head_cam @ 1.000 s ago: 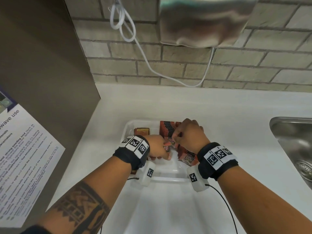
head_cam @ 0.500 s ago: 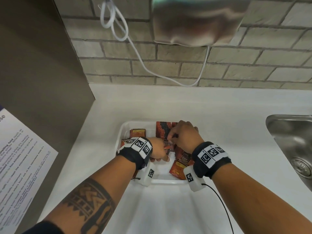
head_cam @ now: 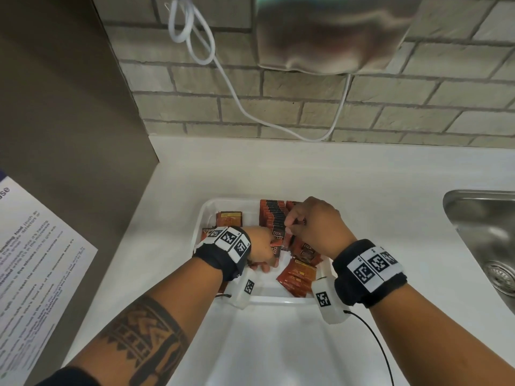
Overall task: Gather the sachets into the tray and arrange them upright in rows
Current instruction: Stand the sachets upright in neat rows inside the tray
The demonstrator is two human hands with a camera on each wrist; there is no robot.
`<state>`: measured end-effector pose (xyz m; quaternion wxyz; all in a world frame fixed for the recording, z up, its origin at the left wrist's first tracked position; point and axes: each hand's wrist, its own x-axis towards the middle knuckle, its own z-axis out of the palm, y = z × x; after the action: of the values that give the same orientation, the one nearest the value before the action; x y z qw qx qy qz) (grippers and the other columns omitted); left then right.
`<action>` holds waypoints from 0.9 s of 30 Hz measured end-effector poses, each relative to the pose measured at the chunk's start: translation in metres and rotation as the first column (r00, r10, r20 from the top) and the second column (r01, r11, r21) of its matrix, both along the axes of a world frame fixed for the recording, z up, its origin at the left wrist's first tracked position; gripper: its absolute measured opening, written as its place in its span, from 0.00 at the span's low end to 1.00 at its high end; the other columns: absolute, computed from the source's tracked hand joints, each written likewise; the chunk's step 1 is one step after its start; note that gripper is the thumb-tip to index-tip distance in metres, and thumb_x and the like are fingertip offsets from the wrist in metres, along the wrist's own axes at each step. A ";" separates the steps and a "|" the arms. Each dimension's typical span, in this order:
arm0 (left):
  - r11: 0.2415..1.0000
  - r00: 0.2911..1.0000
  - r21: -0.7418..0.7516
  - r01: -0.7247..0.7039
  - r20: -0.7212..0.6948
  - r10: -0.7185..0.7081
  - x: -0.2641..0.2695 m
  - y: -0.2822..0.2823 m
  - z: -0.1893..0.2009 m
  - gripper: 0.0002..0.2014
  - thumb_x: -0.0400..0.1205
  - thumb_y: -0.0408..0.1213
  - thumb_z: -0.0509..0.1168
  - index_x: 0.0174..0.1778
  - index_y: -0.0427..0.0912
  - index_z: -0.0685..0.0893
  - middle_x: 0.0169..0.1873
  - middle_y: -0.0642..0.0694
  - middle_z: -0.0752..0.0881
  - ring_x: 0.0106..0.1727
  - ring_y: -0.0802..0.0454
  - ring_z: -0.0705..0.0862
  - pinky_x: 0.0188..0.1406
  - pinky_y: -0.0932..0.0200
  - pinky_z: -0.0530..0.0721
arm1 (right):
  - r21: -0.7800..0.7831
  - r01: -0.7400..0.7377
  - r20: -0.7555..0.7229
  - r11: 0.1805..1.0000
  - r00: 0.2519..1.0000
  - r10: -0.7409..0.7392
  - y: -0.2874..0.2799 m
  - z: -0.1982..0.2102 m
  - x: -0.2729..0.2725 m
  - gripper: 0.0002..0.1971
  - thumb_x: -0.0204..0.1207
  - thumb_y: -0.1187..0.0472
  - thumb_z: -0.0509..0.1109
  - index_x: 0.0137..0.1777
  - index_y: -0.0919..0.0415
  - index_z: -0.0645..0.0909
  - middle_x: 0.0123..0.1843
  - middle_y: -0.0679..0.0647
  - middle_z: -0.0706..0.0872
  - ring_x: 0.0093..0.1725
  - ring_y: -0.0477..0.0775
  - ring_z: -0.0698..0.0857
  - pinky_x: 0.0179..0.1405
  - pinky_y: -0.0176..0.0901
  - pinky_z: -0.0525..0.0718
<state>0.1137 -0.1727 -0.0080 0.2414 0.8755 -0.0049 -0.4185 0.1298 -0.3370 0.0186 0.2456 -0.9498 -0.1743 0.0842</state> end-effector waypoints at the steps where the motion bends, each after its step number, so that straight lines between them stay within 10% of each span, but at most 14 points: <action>1: 1.000 1.000 -0.011 -0.009 -0.017 0.009 0.000 0.000 -0.001 0.16 0.80 0.37 0.74 0.62 0.37 0.86 0.41 0.46 0.92 0.28 0.52 0.83 0.30 0.61 0.83 | -0.017 -0.007 -0.010 1.000 1.000 0.007 -0.002 0.001 -0.004 0.08 0.73 0.57 0.77 0.38 0.41 0.86 0.44 0.38 0.81 0.50 0.47 0.82 0.60 0.58 0.81; 15: 0.995 0.997 -0.100 0.029 -0.074 -0.036 -0.003 -0.009 -0.003 0.27 0.66 0.52 0.76 0.57 0.38 0.90 0.52 0.37 0.92 0.44 0.41 0.85 0.46 0.46 0.84 | -0.157 0.031 -0.095 0.987 0.994 -0.047 -0.022 0.004 -0.037 0.10 0.66 0.51 0.83 0.38 0.44 0.83 0.50 0.41 0.80 0.53 0.47 0.81 0.62 0.53 0.79; 21: 0.943 0.981 -0.293 -0.159 -0.156 0.117 0.000 -0.003 -0.005 0.33 0.66 0.54 0.78 0.60 0.32 0.87 0.55 0.35 0.92 0.41 0.38 0.84 0.33 0.57 0.80 | -0.336 -0.035 -0.079 0.941 0.997 0.009 -0.020 -0.001 -0.054 0.27 0.57 0.42 0.84 0.52 0.45 0.76 0.57 0.46 0.73 0.58 0.51 0.72 0.55 0.48 0.72; 27: 0.836 0.939 -0.455 -0.308 -0.288 0.189 0.000 0.001 -0.004 0.12 0.83 0.35 0.72 0.56 0.30 0.85 0.59 0.35 0.90 0.28 0.50 0.83 0.18 0.67 0.78 | -0.387 0.008 0.026 0.922 1.000 0.002 -0.023 -0.014 -0.056 0.27 0.66 0.51 0.81 0.60 0.51 0.71 0.64 0.49 0.70 0.62 0.54 0.70 0.60 0.47 0.75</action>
<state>0.1136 -0.1719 -0.0122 0.5082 0.7229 0.0311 -0.4671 0.0734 -0.3602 0.0043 0.0510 -0.9809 -0.1560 0.1043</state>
